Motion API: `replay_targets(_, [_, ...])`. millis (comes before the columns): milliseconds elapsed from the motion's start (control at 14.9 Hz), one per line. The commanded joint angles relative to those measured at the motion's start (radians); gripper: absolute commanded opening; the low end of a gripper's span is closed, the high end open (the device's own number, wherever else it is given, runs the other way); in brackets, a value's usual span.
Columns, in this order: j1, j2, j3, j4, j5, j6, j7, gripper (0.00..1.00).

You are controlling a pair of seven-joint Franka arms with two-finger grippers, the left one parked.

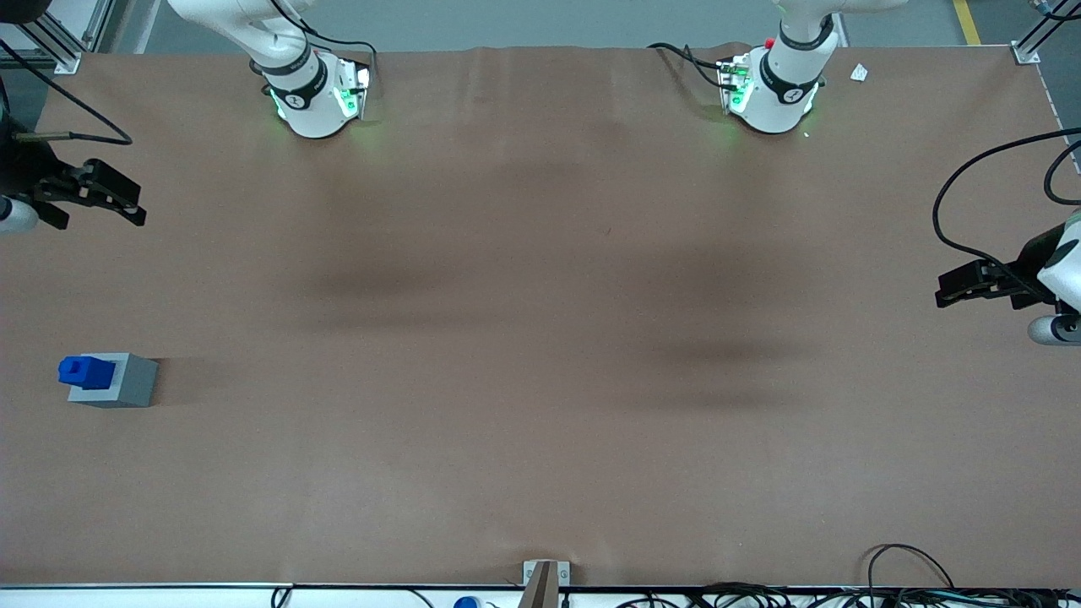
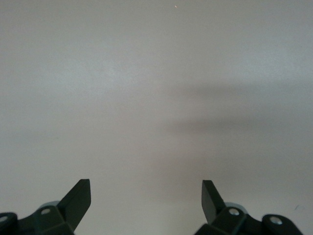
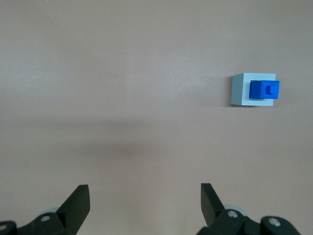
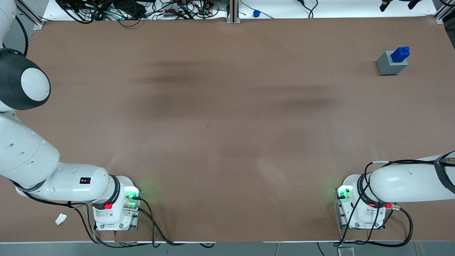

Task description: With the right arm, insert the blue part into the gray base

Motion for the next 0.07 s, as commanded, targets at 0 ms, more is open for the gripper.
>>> replay_targets(0, [0.003,-0.018,0.003,0.001,0.008,-0.009,-0.009,1.00])
